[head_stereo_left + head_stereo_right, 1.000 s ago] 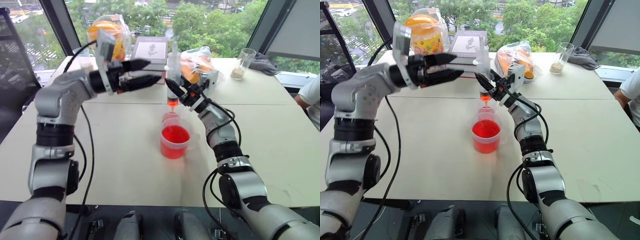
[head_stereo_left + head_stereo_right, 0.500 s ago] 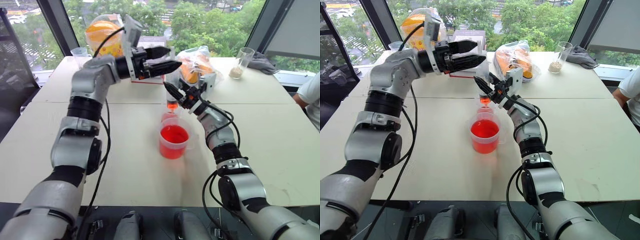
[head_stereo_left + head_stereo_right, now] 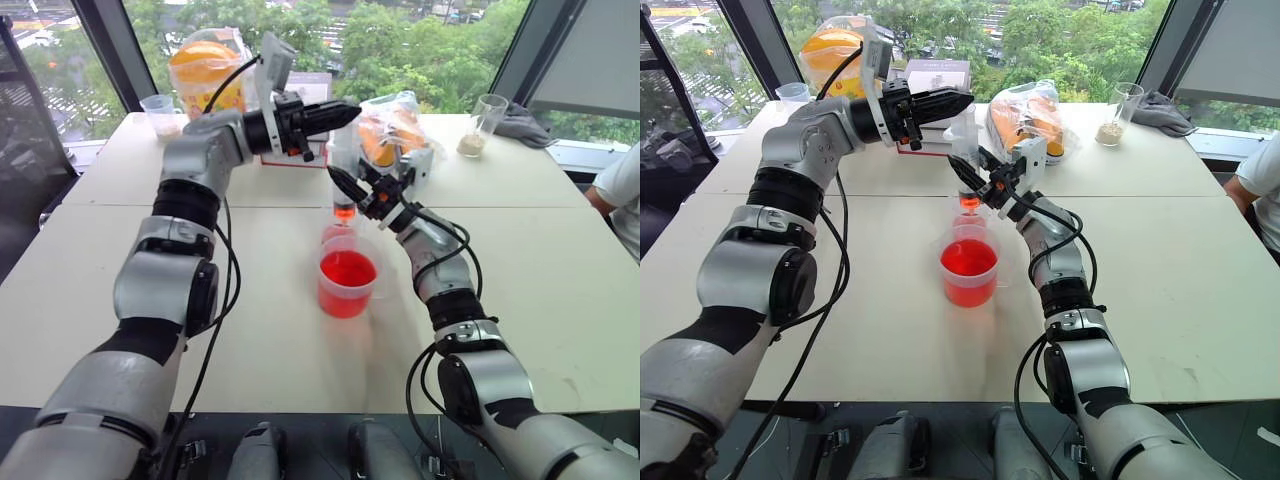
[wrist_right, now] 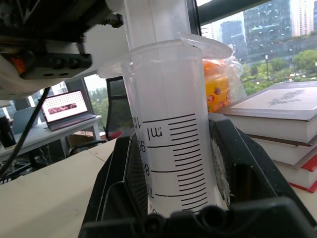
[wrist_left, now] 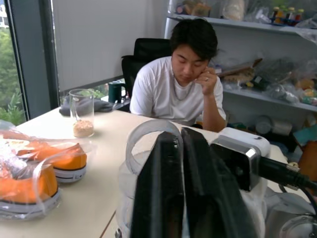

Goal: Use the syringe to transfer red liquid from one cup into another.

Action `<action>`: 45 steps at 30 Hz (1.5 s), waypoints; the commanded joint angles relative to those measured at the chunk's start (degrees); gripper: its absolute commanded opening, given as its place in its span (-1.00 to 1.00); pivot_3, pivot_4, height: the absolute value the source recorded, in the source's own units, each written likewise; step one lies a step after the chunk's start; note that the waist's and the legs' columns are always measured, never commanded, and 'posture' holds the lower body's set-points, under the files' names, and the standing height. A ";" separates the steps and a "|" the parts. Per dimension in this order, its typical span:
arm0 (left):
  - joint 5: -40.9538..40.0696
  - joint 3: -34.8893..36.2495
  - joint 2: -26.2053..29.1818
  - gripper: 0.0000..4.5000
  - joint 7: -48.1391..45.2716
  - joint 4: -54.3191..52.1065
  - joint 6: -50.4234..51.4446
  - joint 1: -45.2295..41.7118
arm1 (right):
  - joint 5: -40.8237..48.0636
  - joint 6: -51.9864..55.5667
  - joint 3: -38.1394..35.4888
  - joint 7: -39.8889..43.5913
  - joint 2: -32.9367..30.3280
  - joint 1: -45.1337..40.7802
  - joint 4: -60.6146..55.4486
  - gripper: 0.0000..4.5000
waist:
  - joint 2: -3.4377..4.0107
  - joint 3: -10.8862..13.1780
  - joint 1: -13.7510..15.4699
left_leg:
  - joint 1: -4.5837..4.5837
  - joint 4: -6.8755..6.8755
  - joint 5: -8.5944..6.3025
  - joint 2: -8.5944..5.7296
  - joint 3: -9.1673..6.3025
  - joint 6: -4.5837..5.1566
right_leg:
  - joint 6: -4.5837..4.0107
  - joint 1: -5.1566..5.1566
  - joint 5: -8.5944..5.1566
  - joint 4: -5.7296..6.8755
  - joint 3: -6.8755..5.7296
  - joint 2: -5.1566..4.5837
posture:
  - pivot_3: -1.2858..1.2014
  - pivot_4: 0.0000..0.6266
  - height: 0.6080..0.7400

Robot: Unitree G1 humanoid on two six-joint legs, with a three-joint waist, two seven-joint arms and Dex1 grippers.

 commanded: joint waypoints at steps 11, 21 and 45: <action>3.75 -2.55 -1.58 -0.99 -3.22 -2.99 -2.25 3.99 | 2.20 4.45 -0.99 -1.37 -1.02 -3.70 -10.79 -0.38 | 0.00 0.00 0.00 | 0.01 0.00 0.00 0.00 0.00 0.00 | 0.00 -0.01 0.00 0.03 0.00 0.00 | 0.03 -0.52 1.00; 4.42 -3.63 -2.50 -0.99 -2.21 -6.49 -0.73 8.32 | 2.94 6.66 -1.15 -1.71 -1.42 -4.26 -13.86 -0.38 | 0.00 0.00 0.01 | 0.00 0.00 0.00 0.00 -0.01 0.00 | 0.00 0.00 0.00 0.02 0.00 0.00 | 0.03 -0.52 1.00; -5.42 5.34 10.65 0.99 2.29 -28.39 13.87 17.09 | 1.72 7.97 0.55 -1.09 -1.04 -2.17 -12.15 -0.38 | 0.00 0.00 -1.05 | 0.00 0.00 0.00 0.02 -0.04 0.00 | 0.00 -0.01 0.00 0.06 -0.01 -0.04 | 0.03 -0.52 1.00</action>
